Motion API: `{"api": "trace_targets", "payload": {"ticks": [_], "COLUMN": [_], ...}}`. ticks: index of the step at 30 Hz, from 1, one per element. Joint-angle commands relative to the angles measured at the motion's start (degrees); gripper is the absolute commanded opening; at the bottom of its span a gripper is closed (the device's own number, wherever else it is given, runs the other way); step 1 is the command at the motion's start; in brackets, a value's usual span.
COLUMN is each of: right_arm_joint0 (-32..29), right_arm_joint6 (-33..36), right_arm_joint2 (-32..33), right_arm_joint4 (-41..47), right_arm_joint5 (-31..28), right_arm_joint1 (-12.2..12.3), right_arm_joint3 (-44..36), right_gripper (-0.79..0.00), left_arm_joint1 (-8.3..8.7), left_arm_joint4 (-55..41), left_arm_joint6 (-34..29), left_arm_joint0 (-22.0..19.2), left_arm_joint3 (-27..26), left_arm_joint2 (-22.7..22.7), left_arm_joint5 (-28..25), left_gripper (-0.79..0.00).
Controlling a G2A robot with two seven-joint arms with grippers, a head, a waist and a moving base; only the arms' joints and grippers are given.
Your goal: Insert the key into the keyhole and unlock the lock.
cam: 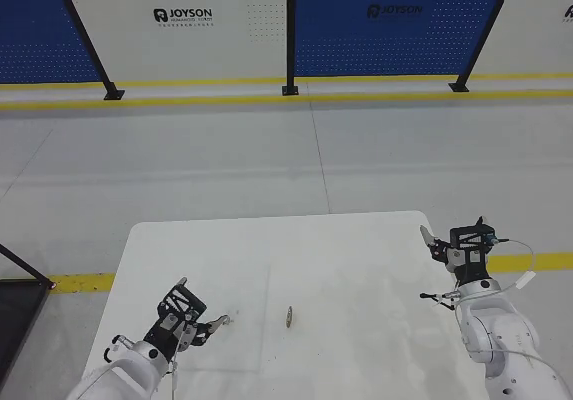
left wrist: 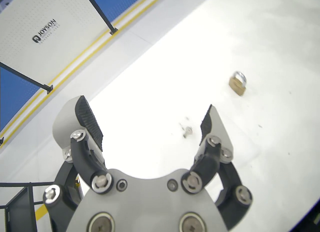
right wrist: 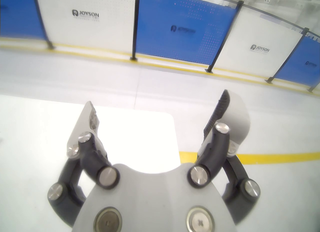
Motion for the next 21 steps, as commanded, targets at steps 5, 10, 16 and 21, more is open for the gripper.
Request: {"api": "trace_targets", "payload": {"ticks": [5, 10, 16, 21], "right_arm_joint0": [0.0, 0.0, 0.0, 0.0], "right_arm_joint6": [0.0, 0.0, 0.0, 0.0], "right_arm_joint2": [0.0, 0.0, 0.0, 0.0], "right_arm_joint4": [0.0, 0.0, 0.0, 0.0], "right_arm_joint5": [0.0, 0.0, 0.0, 0.0], "right_arm_joint1": [0.0, 0.0, 0.0, 0.0], "right_arm_joint3": [0.0, 0.0, 0.0, 0.0], "right_gripper": [0.0, 0.0, 0.0, 0.0], "left_arm_joint1": [-0.67, -1.76, -2.77, -3.24], "left_arm_joint4": [6.48, 8.98, 8.85, 6.98], "left_arm_joint6": [-10.92, -17.57, -21.94, -23.66], "left_arm_joint0": [-3.19, -9.76, -15.16, -17.15], "left_arm_joint3": [3.53, 9.97, 15.22, 17.28], "left_arm_joint2": [9.03, 16.08, 20.06, 20.83], "left_arm_joint5": [4.09, 8.9, 12.71, 14.36], "left_gripper": [-0.022, -0.077, -0.225, -0.357]}}
